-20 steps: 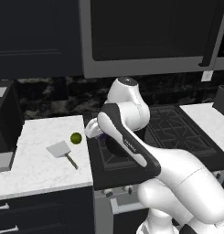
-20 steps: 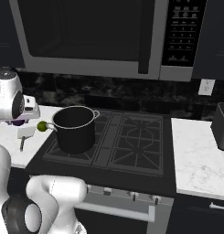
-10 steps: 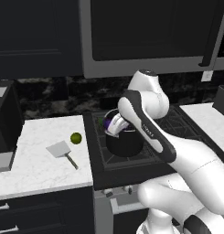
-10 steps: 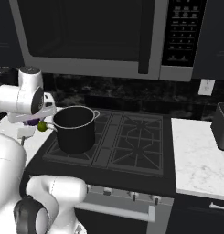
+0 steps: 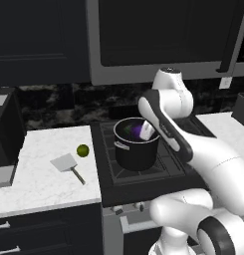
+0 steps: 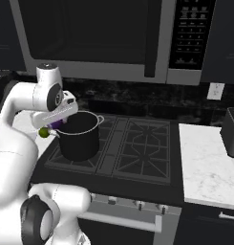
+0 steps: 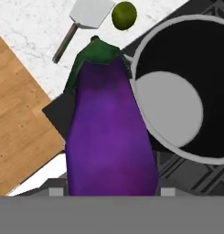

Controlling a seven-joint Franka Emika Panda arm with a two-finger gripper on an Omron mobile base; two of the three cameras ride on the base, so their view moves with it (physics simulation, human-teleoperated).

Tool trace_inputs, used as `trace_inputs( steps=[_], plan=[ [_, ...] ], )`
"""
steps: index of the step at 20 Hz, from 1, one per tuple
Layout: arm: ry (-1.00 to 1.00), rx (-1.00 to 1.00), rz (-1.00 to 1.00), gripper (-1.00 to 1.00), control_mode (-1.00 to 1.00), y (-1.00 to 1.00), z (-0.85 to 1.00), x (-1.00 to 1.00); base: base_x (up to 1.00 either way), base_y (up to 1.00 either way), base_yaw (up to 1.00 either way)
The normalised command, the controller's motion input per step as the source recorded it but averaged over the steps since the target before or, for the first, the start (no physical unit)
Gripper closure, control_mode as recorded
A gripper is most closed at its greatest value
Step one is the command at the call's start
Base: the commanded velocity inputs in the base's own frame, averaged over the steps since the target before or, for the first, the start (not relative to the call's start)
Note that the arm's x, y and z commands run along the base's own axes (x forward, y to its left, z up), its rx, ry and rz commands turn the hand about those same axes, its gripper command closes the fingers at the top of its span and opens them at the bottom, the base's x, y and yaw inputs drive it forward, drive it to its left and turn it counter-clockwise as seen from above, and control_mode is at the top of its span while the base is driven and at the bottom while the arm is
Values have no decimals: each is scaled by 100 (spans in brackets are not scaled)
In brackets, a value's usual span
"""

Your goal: Put the eggplant and lime in the pot. Retrieve the spatula and lightly stir the vegetables in the pot.

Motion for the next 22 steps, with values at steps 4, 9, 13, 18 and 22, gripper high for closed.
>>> trace_inputs(
  steps=[4, 9, 13, 18, 22],
  plan=[
    [0, -12, 0, 100, -100, -41, -6, 50, 0, 0, 0],
    [5, -11, -1, 100, -100, -21, -36, 72, 0, 0, 0],
    [3, 0, 0, 100, -100, -2, -22, 75, 0, 0, 0],
    [0, 0, 0, 100, -100, 0, -37, 61, 0, 0, 0],
    [0, 0, 0, 100, -100, 0, -47, 18, 0, 0, 0]
  ],
)
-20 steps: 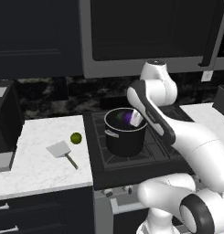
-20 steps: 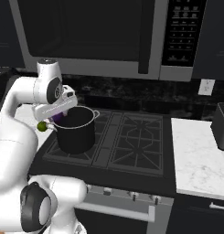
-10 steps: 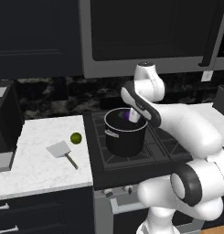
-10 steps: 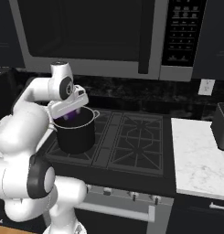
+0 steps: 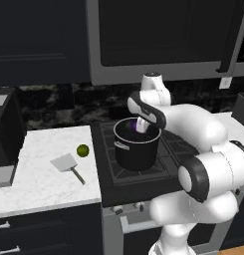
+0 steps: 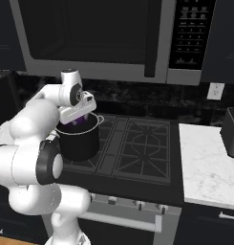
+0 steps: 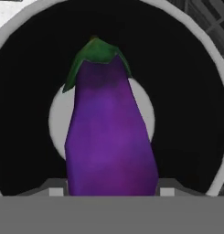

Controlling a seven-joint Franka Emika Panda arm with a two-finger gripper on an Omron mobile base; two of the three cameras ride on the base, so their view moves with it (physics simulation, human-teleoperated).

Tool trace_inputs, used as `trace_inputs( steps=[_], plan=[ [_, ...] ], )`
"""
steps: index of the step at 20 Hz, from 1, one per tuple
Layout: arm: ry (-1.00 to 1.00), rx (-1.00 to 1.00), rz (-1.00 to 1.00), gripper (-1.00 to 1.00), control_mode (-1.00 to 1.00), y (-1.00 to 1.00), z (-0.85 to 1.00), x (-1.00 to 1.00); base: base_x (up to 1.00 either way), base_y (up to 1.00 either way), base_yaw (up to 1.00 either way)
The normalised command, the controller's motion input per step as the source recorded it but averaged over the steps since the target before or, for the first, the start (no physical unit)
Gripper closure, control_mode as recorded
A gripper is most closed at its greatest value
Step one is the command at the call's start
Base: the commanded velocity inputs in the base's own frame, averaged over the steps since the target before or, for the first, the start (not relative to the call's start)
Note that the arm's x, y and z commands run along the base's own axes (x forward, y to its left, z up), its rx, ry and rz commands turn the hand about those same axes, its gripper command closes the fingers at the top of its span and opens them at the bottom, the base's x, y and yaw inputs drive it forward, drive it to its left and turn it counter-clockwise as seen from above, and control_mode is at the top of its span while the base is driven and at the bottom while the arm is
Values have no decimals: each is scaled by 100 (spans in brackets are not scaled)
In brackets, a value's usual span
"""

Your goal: Put the eggplant and lime in the pot. Retrieve the spatula and lightly stir the vegetables in the pot.

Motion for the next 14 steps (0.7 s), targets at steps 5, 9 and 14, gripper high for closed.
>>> trace_inputs(
  steps=[5, 9, 14],
  plan=[
    [0, 0, 0, 100, -100, 0, -32, 10, 0, 0, 0],
    [0, 0, 0, 100, -100, 0, -31, 5, 0, 0, 0],
    [0, 0, 0, 100, -100, 3, -29, 17, 0, 0, 0]
  ],
)
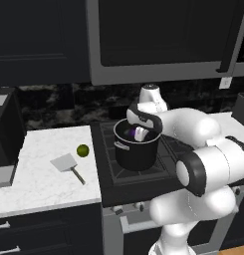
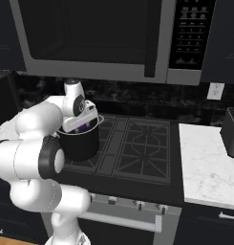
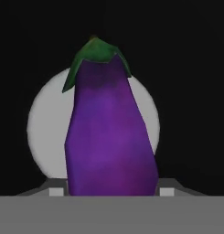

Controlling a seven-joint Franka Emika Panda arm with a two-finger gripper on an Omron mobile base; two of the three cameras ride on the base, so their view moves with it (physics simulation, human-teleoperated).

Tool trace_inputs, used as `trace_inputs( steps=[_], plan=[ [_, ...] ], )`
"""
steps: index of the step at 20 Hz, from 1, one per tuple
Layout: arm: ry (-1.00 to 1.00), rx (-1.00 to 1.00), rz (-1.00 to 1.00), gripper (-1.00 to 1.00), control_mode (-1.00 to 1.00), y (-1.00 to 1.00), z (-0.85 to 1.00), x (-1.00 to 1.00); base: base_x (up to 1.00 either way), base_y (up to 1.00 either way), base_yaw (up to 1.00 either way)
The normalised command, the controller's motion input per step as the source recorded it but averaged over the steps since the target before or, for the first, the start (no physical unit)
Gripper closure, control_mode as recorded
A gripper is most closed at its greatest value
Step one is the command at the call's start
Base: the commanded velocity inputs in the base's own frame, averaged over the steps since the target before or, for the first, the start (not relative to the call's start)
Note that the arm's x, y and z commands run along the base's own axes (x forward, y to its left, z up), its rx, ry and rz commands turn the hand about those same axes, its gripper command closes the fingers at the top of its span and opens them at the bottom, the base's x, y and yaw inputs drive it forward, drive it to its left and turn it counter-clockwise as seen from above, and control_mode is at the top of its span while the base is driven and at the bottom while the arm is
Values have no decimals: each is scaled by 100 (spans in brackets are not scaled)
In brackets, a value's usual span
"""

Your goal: Put the eggplant and lime in the pot. Retrieve the spatula and lightly stir the vegetables in the pot.

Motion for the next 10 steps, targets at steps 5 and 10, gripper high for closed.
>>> trace_inputs(
  steps=[5, 10],
  plan=[
    [0, 0, 0, -100, -100, 14, -18, 2, 0, 0, 0],
    [0, 0, -1, -100, -100, 4, 4, 0, 0, 0, 0]
  ],
)
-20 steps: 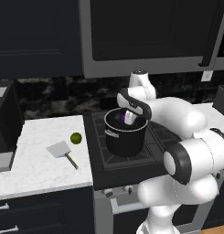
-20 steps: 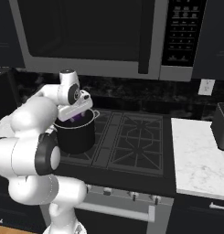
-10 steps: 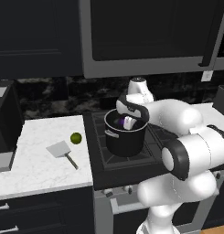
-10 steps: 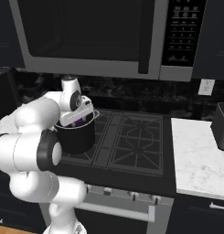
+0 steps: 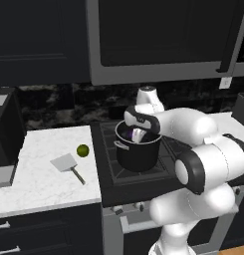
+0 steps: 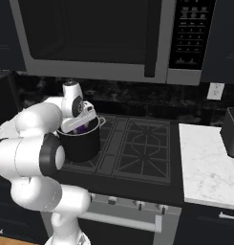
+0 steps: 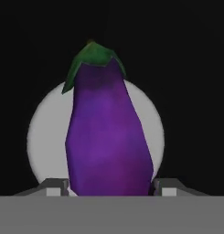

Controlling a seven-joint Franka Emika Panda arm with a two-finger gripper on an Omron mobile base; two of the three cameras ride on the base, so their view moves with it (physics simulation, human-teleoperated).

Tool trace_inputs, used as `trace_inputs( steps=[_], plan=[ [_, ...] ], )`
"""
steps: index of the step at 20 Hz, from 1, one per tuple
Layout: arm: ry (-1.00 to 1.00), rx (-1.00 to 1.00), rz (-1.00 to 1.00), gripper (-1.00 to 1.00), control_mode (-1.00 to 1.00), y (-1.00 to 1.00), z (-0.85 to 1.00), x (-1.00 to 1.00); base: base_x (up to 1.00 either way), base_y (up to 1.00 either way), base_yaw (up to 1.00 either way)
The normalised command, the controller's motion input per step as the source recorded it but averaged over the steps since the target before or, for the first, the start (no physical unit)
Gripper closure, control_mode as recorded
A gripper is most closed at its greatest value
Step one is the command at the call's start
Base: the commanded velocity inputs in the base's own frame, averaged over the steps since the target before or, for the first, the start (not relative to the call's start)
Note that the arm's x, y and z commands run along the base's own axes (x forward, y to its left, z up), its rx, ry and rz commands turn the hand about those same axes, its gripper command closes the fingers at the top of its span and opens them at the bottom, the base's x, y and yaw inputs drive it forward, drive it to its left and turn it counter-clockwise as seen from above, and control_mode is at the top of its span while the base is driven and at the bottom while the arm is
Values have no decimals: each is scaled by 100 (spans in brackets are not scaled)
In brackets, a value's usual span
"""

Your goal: Put the eggplant and lime in the pot. Retrieve the spatula and lightly stir the vegetables in the pot.

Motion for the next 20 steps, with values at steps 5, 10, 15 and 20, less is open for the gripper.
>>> trace_inputs(
  steps=[5, 10, 15, 20],
  plan=[
    [0, 0, 0, -100, -100, 0, 48, -2, 0, 0, 0],
    [0, 0, 0, -100, -100, 8, 78, -33, 0, 0, 0],
    [-3, 0, 0, -100, -100, 26, 55, -68, 0, 0, 0],
    [-8, 0, 0, -100, -100, 34, 42, -77, 0, 0, 0]
  ],
)
